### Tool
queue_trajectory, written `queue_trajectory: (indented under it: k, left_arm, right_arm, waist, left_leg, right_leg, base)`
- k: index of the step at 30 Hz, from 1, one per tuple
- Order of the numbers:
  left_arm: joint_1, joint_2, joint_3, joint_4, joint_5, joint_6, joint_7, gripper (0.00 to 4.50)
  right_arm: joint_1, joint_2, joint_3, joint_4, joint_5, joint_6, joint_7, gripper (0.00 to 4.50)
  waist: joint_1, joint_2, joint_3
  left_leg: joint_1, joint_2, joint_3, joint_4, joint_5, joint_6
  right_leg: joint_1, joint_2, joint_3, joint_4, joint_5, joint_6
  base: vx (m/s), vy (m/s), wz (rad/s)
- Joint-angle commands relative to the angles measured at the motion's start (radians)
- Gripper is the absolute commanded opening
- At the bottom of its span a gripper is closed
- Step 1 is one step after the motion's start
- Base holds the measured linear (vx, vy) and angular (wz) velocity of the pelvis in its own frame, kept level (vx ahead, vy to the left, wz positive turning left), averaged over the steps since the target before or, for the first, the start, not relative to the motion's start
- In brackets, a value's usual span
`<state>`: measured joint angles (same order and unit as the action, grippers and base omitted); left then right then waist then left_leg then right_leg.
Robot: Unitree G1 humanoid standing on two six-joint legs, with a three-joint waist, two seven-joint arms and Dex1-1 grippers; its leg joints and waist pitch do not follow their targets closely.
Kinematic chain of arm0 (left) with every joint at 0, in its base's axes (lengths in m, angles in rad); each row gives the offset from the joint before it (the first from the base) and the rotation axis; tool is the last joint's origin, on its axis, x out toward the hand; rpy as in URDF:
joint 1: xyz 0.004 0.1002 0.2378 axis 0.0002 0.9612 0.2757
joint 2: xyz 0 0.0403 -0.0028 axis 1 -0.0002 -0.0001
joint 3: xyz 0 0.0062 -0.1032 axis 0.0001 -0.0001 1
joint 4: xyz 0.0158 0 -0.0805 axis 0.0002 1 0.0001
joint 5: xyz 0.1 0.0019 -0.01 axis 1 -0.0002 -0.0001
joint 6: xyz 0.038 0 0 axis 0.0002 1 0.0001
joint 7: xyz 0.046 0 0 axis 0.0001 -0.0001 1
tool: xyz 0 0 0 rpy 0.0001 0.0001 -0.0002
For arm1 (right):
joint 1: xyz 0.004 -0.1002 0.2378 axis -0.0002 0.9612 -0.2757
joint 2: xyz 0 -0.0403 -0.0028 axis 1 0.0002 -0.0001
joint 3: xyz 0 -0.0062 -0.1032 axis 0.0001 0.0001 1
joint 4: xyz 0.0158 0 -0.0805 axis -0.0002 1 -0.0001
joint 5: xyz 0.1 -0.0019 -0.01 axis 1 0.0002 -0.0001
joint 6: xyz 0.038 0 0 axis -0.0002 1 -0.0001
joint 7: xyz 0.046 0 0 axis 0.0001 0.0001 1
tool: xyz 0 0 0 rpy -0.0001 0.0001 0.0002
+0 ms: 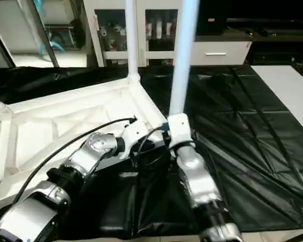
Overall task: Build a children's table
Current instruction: Rotate leg to tighten
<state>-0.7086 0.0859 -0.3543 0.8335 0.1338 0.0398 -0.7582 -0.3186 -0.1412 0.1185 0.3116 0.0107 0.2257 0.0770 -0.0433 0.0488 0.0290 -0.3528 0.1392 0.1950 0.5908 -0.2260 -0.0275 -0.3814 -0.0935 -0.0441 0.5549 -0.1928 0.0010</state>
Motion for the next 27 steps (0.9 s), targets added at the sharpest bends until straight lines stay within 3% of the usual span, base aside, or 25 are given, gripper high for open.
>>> queue_trajectory:
  k: [1,2,3,6,7,8,9,10,11,12,13,17,18,20,21,22,26,27]
  left_arm:
    - [0.040,0.018,-0.003,0.045,0.008,-0.014,0.006,0.00]
    - [0.040,0.018,-0.003,0.045,0.008,-0.014,0.006,0.00]
    - [0.035,0.025,-0.004,0.057,0.014,-0.028,-0.002,0.00]
    - [0.032,0.029,-0.007,0.061,0.019,-0.040,-0.007,0.00]
    - [0.028,0.033,-0.009,0.070,0.024,-0.058,-0.011,0.00]
    - [0.025,0.035,-0.015,0.076,0.030,-0.076,-0.021,0.00]
    - [0.023,0.036,-0.021,0.079,0.032,-0.100,-0.035,0.00]
    - [0.023,0.036,-0.021,0.079,0.032,-0.100,-0.035,0.00]
    - [0.028,0.032,-0.034,0.074,0.028,-0.151,-0.075,0.00]
    - [0.028,0.032,-0.034,0.074,0.028,-0.151,-0.075,0.00]
    - [0.033,0.025,-0.041,0.068,0.019,-0.187,-0.111,0.00]
    - [0.040,0.026,-0.068,0.061,0.020,-0.245,-0.170,0.00]
    - [0.043,0.026,-0.079,0.058,0.015,-0.281,-0.206,0.00]
    - [0.046,0.021,-0.082,0.058,0.000,-0.323,-0.254,0.00]
    - [0.046,0.021,-0.082,0.058,0.000,-0.323,-0.254,0.00]
    - [0.045,0.016,-0.078,0.060,-0.010,-0.337,-0.276,0.00]
    - [0.056,0.008,-0.077,0.049,-0.040,-0.399,-0.362,0.00]
    - [0.058,0.007,-0.077,0.046,-0.042,-0.402,-0.367,0.00]
  right_arm:
    - [0.018,-0.020,-0.020,-0.031,0.010,0.006,0.024,3.10]
    - [0.018,-0.020,-0.020,-0.031,0.010,0.006,0.024,3.28]
    - [0.061,-0.087,-0.022,-0.127,0.052,0.057,0.126,3.44]
    - [0.092,-0.145,-0.015,-0.189,0.083,0.092,0.217,3.52]
    - [0.132,-0.220,-0.009,-0.258,0.129,0.125,0.335,3.52]
    - [0.171,-0.296,-0.005,-0.319,0.166,0.144,0.440,3.52]
    - [0.225,-0.391,-0.006,-0.388,0.205,0.148,0.556,3.52]
    - [0.225,-0.391,-0.006,-0.388,0.205,0.148,0.556,3.52]
    - [0.297,-0.500,-0.027,-0.453,0.244,0.153,0.668,3.52]
    - [0.297,-0.500,-0.027,-0.453,0.244,0.153,0.668,3.52]
    - [0.336,-0.551,-0.051,-0.479,0.264,0.155,0.719,3.52]
    - [0.369,-0.586,-0.084,-0.485,0.276,0.152,0.752,3.52]
    - [0.380,-0.600,-0.097,-0.486,0.273,0.154,0.754,3.52]
    - [0.392,-0.616,-0.113,-0.494,0.275,0.168,0.751,3.52]
    - [0.392,-0.616,-0.113,-0.494,0.275,0.168,0.751,3.52]
    - [0.396,-0.623,-0.118,-0.499,0.283,0.177,0.749,3.52]
    - [0.411,-0.622,-0.116,-0.520,0.293,0.189,0.753,3.52]
    - [0.414,-0.622,-0.115,-0.522,0.293,0.189,0.755,3.52]
  waist:
    - [0.006,-0.023,-0.032]
    - [0.006,-0.023,-0.032]
    - [0.006,-0.023,-0.031]
    - [0.026,-0.024,-0.030]
    - [0.024,-0.014,-0.029]
    - [0.029,-0.019,-0.027]
    - [0.032,-0.010,-0.029]
    - [0.039,-0.020,-0.028]
    - [0.039,-0.013,-0.031]
    - [0.040,-0.017,-0.031]
    - [0.038,-0.011,-0.032]
    - [0.039,-0.016,-0.033]
    - [0.041,-0.010,-0.032]
    - [0.056,-0.008,-0.037]
    - [0.058,-0.008,-0.038]
    - [0.062,0.001,-0.038]
    - [0.077,-0.008,-0.044]
    - [0.082,-0.004,-0.043]
  left_leg:
    - [0.009,0.084,-0.042,-0.094,-0.368,0.045]
    - [0.001,0.083,-0.043,-0.094,-0.348,0.052]
    - [-0.001,0.084,-0.043,-0.095,-0.343,0.054]
    - [0.002,0.091,-0.042,-0.094,-0.326,0.075]
    - [-0.005,0.085,-0.044,-0.094,-0.319,0.080]
    - [-0.008,0.093,-0.047,-0.095,-0.325,0.088]
    - [-0.001,0.092,-0.045,-0.092,-0.324,0.093]
    - [0.007,0.095,-0.041,-0.088,-0.330,0.103]
    - [0.002,0.091,-0.040,-0.086,-0.308,0.116]
    - [-0.006,0.094,-0.042,-0.085,-0.295,0.121]
    - [-0.011,0.092,-0.042,-0.086,-0.281,0.131]
    - [-0.010,0.089,-0.039,-0.078,-0.250,0.136]
    - [-0.008,0.091,-0.040,-0.079,-0.247,0.136]
    - [0.009,0.096,-0.033,-0.076,-0.226,0.134]
    - [0.010,0.098,-0.032,-0.076,-0.216,0.134]
    - [0.004,0.100,-0.032,-0.077,-0.195,0.139]
    - [-0.001,0.099,-0.030,-0.068,-0.125,0.176]
    - [-0.001,0.101,-0.030,-0.069,-0.124,0.179]
  right_leg:
    - [0.009,-0.066,0.043,-0.080,-0.385,-0.171]
    - [0.015,-0.068,0.043,-0.075,-0.366,-0.183]
    - [0.016,-0.067,0.043,-0.074,-0.366,-0.186]
    - [0.022,-0.068,0.046,-0.073,-0.359,-0.174]
    - [0.027,-0.068,0.044,-0.072,-0.360,-0.176]
    - [0.035,-0.069,0.042,-0.075,-0.370,-0.159]
    - [0.030,-0.070,0.045,-0.077,-0.368,-0.157]
    - [0.025,-0.071,0.050,-0.079,-0.368,-0.163]
    - [0.030,-0.071,0.049,-0.077,-0.355,-0.177]
    - [0.036,-0.072,0.049,-0.073,-0.345,-0.180]
    - [0.034,-0.074,0.045,-0.076,-0.359,-0.180]
    - [0.027,-0.072,0.039,-0.079,-0.403,-0.181]
    - [0.025,-0.072,0.040,-0.080,-0.407,-0.180]
    - [0.017,-0.067,0.042,-0.077,-0.333,-0.201]
    - [0.018,-0.064,0.043,-0.071,-0.293,-0.213]
    - [0.024,-0.065,0.042,-0.062,-0.232,-0.233]
    - [0.033,-0.071,0.039,-0.047,-0.118,-0.255]
    - [0.033,-0.073,0.039,-0.045,-0.122,-0.255]
  base:
    - [0.000,0.000,0.00]
    - [0.000,0.000,0.00]
    - [0.000,0.000,0.00]
    - [0.000,0.000,0.00]
    - [0.000,0.000,0.00]
    - [0.000,0.000,0.00]
    - [0.000,0.000,0.00]
    - [0.000,0.000,0.00]
    - [0.000,0.000,0.00]
    - [0.000,0.000,0.00]
    - [0.000,0.000,0.00]
    - [0.000,0.000,0.00]
    - [0.000,0.000,0.00]
    - [0.000,0.000,0.00]
    - [0.000,0.000,0.00]
    - [0.000,0.000,0.00]
    - [0.000,0.000,0.00]
    - [0.000,0.000,0.00]
